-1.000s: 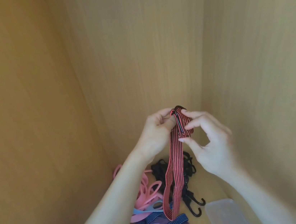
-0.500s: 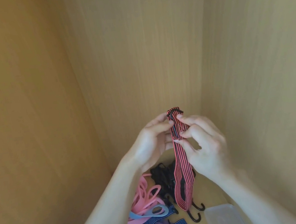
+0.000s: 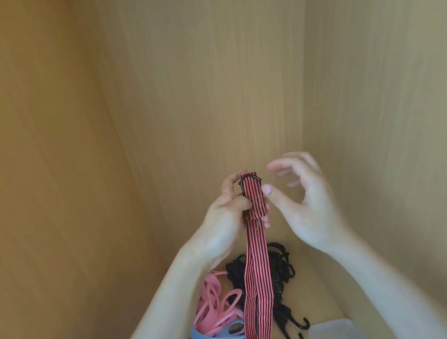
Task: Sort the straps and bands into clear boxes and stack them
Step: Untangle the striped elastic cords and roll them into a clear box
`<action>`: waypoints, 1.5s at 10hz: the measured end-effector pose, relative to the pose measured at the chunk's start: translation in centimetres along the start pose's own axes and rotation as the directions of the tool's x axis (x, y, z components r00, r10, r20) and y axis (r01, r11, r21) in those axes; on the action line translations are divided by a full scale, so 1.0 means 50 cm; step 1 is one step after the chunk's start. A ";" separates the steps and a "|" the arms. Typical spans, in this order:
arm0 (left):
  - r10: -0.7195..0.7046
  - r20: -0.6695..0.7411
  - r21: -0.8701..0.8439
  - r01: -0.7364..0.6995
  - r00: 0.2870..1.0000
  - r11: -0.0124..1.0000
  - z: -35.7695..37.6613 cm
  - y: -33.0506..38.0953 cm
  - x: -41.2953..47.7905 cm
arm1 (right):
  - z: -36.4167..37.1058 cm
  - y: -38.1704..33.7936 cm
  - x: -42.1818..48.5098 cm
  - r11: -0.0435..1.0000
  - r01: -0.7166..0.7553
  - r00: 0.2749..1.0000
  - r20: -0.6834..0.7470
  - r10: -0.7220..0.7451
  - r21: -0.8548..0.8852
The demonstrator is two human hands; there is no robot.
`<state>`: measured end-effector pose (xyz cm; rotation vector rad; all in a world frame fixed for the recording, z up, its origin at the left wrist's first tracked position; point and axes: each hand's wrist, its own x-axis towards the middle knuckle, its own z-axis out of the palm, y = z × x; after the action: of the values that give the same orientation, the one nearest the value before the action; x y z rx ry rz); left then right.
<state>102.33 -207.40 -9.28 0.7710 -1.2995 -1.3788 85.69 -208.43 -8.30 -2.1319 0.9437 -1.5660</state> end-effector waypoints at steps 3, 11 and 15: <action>0.041 -0.002 0.226 -0.040 0.999 0.973 -0.005 -0.024 0.008 | 0.004 -0.009 0.048 0.905 -0.390 0.859 0.421 0.289 0.173; 0.003 -0.068 0.158 0.008 0.998 0.987 0.004 -0.018 -0.044 | 0.016 -0.023 0.058 0.881 -0.360 0.929 0.206 0.308 0.306; 0.042 -0.339 0.063 -0.022 0.940 0.998 -0.012 -0.012 -0.034 | 0.049 -0.048 0.029 0.974 0.228 0.968 0.105 -0.228 0.005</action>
<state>103.18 -206.05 -10.30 0.9767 -1.0777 -1.1252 88.98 -207.96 -6.64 -2.3724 0.6906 -1.5354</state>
